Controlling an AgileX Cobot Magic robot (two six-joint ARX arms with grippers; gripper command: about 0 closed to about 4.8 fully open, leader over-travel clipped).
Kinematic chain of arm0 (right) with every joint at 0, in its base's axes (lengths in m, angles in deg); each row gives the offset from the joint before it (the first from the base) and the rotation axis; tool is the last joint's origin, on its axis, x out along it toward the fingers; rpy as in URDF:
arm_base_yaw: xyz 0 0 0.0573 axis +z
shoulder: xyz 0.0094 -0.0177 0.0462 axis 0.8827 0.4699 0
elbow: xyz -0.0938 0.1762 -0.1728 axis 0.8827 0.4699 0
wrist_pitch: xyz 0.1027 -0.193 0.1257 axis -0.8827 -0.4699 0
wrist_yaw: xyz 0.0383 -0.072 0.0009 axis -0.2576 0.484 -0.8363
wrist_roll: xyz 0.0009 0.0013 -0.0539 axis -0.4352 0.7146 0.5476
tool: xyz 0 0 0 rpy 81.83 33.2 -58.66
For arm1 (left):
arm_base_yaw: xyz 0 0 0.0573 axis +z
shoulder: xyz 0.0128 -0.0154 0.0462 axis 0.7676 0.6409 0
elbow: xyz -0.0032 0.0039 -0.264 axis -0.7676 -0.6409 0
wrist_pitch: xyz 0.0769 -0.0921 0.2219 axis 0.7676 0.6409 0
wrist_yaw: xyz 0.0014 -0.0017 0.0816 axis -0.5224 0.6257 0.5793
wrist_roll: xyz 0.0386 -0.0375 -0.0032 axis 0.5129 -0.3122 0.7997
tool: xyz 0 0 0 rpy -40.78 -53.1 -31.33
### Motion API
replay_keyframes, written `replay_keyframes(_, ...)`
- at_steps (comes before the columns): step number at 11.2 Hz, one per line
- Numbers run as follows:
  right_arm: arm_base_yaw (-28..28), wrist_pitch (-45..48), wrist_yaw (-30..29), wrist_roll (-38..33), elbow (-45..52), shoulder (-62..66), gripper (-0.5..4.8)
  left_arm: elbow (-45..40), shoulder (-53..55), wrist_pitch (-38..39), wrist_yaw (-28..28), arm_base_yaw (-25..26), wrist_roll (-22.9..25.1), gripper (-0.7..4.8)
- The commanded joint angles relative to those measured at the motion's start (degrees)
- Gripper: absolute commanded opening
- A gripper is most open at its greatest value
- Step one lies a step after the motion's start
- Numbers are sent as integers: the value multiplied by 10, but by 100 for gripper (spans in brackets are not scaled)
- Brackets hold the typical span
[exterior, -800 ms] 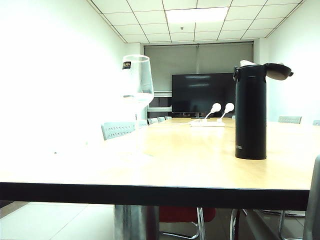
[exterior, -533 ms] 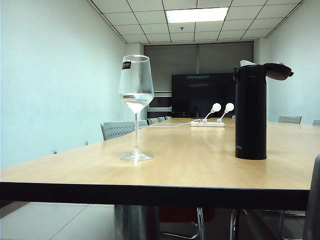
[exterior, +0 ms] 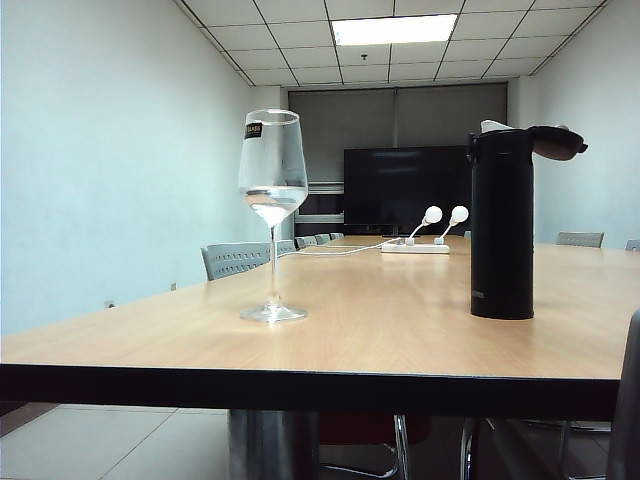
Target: Pick up the black thermos cup, pour some water from it into the stemmed glass, and then put the thermos cup back on the table.
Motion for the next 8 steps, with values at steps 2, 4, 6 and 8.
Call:
replay_keyframes(2,0,8,-1,33,-73,0,345,12,1,-25,-10,0,-23,30)
replay_keyframes(4,0,-1,-4,33,-103,10,443,30,1,-24,-53,0,-31,118)
replay_keyframes(6,0,-25,-16,52,-156,82,477,52,1,-8,-63,0,-48,464)
replay_keyframes(8,0,-30,-37,52,-190,133,477,73,1,1,-80,0,-48,464)
